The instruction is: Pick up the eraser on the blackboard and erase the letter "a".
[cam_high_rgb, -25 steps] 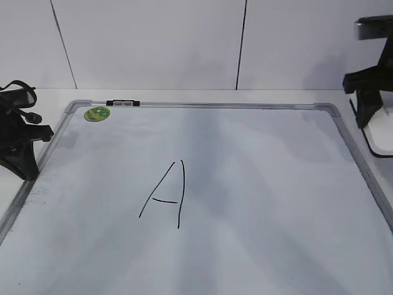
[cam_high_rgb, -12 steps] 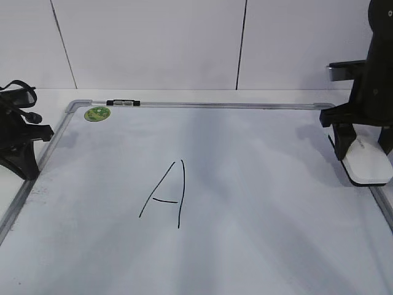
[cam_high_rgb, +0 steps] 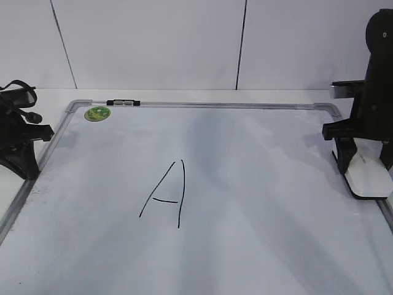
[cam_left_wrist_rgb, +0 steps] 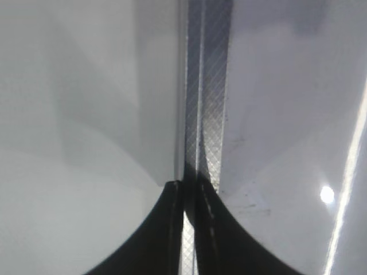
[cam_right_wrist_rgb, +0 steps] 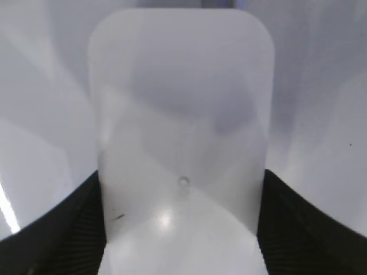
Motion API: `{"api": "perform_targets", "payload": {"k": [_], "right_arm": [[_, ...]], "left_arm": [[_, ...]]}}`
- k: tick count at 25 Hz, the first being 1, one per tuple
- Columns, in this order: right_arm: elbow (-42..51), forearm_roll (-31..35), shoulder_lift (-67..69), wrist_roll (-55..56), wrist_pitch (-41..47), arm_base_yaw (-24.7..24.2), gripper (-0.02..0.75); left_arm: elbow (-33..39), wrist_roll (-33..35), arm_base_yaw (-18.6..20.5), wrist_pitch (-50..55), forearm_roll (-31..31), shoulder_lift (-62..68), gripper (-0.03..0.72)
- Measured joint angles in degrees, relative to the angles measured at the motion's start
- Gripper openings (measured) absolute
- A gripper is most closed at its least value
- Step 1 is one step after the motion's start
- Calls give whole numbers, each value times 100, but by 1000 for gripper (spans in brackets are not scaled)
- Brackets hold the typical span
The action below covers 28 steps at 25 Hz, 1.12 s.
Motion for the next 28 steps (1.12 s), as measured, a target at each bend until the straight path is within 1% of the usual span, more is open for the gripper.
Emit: {"api": "perform_targets", "payload": {"k": [28], "right_arm": [[0,191,25,0,-100,-12,561]], "left_arm": [[0,19,0,-12,-31,0,17]]}}
